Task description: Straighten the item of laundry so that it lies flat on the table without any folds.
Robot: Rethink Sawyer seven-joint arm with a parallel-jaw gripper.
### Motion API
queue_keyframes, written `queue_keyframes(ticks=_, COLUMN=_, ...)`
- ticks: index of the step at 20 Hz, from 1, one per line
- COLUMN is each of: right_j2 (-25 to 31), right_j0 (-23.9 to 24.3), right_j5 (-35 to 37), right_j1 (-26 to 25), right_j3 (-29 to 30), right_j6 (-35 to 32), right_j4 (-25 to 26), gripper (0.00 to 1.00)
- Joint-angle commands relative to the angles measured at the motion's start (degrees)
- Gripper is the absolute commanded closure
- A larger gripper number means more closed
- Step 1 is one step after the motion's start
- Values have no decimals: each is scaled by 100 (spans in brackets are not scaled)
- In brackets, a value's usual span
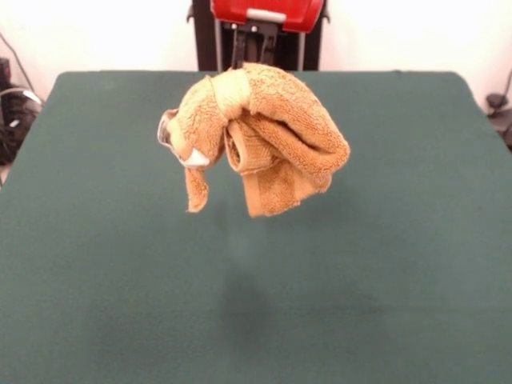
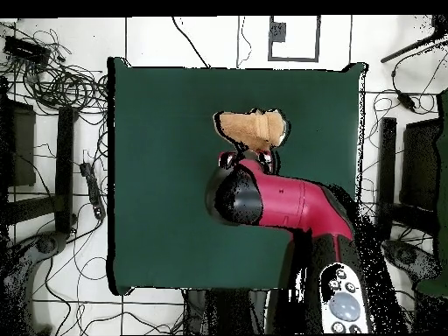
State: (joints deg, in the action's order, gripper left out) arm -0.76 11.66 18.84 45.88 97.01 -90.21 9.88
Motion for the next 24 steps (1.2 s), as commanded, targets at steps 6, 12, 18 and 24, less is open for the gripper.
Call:
queue_keyframes(ticks=6, right_j2=959, right_j0=196, right_j5=-441, right_j1=-432, right_j3=738, right_j6=-498, right_j4=237, gripper=100)
queue_keyframes(ticks=12, right_j2=1138, right_j0=379, right_j5=-419, right_j1=-371, right_j3=847, right_j6=-433, right_j4=333, gripper=100)
queue_keyframes(ticks=18, right_j2=1171, right_j0=453, right_j5=45, right_j1=-251, right_j3=908, right_j6=-372, right_j4=245, gripper=100)
queue_keyframes(ticks=24, right_j2=964, right_j0=333, right_j5=637, right_j1=-183, right_j3=889, right_j6=-447, right_j4=116, gripper=100)
